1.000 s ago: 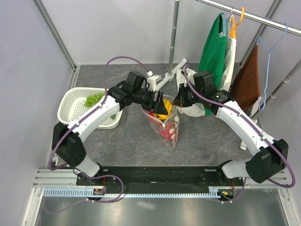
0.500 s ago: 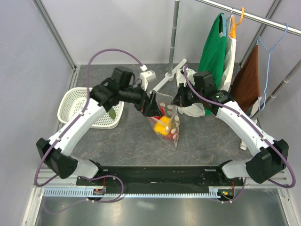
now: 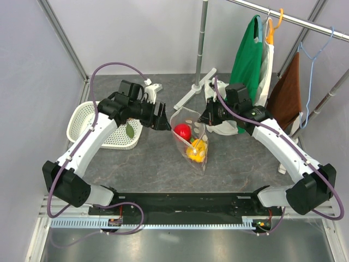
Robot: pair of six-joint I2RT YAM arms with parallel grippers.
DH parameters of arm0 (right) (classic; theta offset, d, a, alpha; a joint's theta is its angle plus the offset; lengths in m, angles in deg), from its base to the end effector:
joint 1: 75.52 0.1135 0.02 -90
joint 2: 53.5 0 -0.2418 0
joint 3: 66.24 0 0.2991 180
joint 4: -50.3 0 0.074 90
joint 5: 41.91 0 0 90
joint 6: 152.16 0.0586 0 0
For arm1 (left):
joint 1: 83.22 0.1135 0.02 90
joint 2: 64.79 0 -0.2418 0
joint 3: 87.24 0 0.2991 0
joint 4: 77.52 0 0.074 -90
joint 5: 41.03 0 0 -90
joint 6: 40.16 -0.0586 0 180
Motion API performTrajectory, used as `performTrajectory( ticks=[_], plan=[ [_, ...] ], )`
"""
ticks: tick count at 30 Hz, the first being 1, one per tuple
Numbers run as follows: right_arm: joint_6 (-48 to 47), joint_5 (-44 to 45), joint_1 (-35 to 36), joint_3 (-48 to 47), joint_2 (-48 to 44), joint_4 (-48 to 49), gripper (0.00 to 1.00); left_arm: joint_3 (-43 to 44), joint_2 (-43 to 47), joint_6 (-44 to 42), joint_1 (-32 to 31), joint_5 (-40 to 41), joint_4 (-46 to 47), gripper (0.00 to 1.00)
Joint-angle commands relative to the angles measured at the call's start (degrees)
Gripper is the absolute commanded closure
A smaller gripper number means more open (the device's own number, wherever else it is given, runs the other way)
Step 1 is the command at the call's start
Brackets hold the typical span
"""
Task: Place the food in the zip-top bag and seal the zipper
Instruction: Adjust the zipper food storage bag at the center of the board.
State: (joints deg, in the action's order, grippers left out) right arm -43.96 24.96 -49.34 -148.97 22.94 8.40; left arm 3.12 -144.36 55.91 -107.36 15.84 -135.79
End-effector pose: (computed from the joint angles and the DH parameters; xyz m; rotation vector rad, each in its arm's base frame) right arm 0.3170 0.1815 0.3069 -0.3943 2.2382 0.8669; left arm 0.3092 -0.1737 0.3166 0.6544 2.3380 -0.9371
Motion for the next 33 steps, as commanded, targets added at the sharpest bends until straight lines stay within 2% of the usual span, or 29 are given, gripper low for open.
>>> performTrajectory(
  ticks=[1,8,10,11,12,15,16,21,23,24,27,30,31,33],
  plan=[
    [-0.7,-2.8,-0.1,0.4,-2.3,2.8,1.00,2.2,0.5,3.4,-0.1,-1.7,2.7,0.18],
    [0.3,-4.5,0.1,0.9,-2.1,3.7,1.00,1.5,-4.4,8.6,-2.8,-2.4,3.5,0.26],
    [0.5,-5.3,0.1,0.8,-2.2,3.9,1.00,2.8,-5.3,8.2,-3.3,-2.9,3.5,0.42],
    [0.7,-5.5,0.1,0.5,-2.4,3.9,1.00,3.6,-5.7,7.2,-3.3,-4.5,2.9,0.56],
    [0.7,-5.4,0.1,0.3,-2.6,3.8,1.00,6.4,-5.9,6.6,-3.3,-4.3,2.1,0.75],
    [1.2,-4.6,0.2,-1.1,-3.8,3.5,1.00,11.2,-5.6,4.0,-3.3,-3.1,0.2,0.97],
    [1.1,-3.4,0.2,-1.4,-3.9,3.6,1.00,12.1,-5.6,3.4,-3.2,-2.8,-0.3,0.98],
    [1.0,0.0,0.4,0.4,-3.3,3.6,1.00,8.6,-6.1,0.4,-2.9,-1.1,-0.8,0.97],
    [0.9,-0.2,0.5,1.8,-1.9,3.7,1.00,7.4,-6.9,0.1,-2.2,-1.3,-0.9,0.84],
    [0.8,0.2,0.5,2.2,-1.7,4.1,1.00,6.7,-6.9,0.4,-1.7,-1.7,-0.8,0.67],
    [0.3,1.3,0.5,2.2,0.0,4.4,1.00,6.5,-5.9,1.8,3.5,-4.9,1.2,0.47],
    [0.3,1.7,0.5,1.6,0.7,4.7,1.00,7.4,-3.3,-0.2,12.0,-4.7,2.2,0.34],
    [0.2,1.8,0.5,1.5,0.8,4.7,1.00,7.3,-2.6,-0.8,16.4,-3.8,3.1,0.31],
    [0.1,1.8,0.5,1.0,1.1,4.8,1.00,5.3,-1.8,-3.4,20.3,-1.0,3.5,0.29]
  ],
)
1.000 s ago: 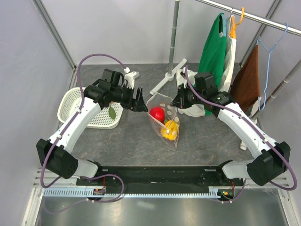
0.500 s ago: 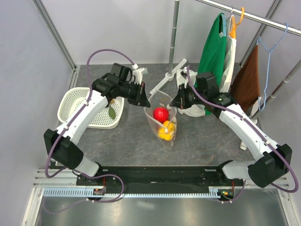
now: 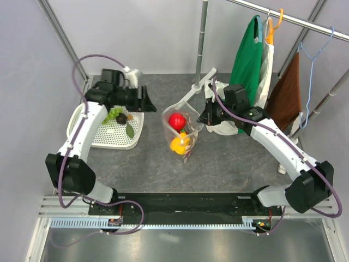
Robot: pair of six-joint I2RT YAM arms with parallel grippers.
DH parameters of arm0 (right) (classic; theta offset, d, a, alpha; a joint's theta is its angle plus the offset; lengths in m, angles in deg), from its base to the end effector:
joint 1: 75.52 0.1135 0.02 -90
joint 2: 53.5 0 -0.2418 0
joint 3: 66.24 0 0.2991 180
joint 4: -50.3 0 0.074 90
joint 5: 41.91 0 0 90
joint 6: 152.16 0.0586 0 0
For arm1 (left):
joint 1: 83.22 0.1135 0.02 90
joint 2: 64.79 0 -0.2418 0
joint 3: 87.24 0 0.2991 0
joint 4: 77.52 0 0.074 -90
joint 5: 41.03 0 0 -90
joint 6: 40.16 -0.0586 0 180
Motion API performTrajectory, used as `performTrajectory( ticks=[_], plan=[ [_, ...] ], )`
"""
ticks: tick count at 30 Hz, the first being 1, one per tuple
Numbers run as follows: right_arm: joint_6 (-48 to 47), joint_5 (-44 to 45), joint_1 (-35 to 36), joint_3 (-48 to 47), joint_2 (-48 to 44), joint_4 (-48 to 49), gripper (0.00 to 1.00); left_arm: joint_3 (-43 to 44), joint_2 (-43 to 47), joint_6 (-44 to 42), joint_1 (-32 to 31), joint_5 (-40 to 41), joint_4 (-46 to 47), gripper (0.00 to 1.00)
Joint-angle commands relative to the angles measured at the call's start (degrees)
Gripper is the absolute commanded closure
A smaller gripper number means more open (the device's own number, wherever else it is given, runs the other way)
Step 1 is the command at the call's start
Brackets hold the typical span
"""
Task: Place the food in the zip-top bag and seal the zipper
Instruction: Adjust the zipper food storage bag at the center of the board, then pick up the fake fruit from the bin.
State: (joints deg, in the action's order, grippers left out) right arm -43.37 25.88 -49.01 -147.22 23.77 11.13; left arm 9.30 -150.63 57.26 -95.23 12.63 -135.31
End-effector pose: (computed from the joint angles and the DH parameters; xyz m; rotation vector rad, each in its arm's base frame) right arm 0.3209 0.1848 0.2943 -0.3803 2.2398 0.8582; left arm 0.3634 -0.1128 0.3214 0.3978 2.3408 -0.9180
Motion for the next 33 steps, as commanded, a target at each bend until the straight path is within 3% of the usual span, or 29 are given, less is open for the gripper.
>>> performTrajectory(
  ticks=[1,4,7,10,15,18,21,33],
  plan=[
    [-0.5,0.7,0.1,-0.9,0.3,2.0,1.00,-1.7,4.5,-5.8,11.7,3.0,3.0,0.29],
    [-0.8,0.4,0.0,-1.3,0.5,2.0,1.00,-5.6,2.3,-10.7,17.9,3.8,5.3,0.28],
    [-0.7,0.4,0.0,-1.4,0.6,2.0,1.00,-2.7,-4.3,-22.2,20.3,5.4,4.7,0.26],
    [-0.9,0.3,0.1,-1.8,0.3,1.9,1.00,-0.4,-8.1,-32.5,20.4,8.3,3.1,0.27],
    [-0.9,-0.4,0.1,-2.2,0.5,1.7,1.00,-1.2,-12.3,-39.6,21.0,18.0,9.5,0.29],
    [-1.2,-0.5,0.1,-2.5,0.9,1.5,1.00,-1.6,-14.0,-56.0,21.0,17.8,9.4,0.31],
    [-1.6,-0.3,0.1,-2.7,1.1,1.1,1.00,-1.4,-15.1,-64.2,21.0,17.7,7.4,0.31],
    [-1.5,-1.3,0.2,-3.1,1.8,0.6,1.00,0.0,-21.9,-70.3,21.0,20.3,7.3,0.35]
  ],
)
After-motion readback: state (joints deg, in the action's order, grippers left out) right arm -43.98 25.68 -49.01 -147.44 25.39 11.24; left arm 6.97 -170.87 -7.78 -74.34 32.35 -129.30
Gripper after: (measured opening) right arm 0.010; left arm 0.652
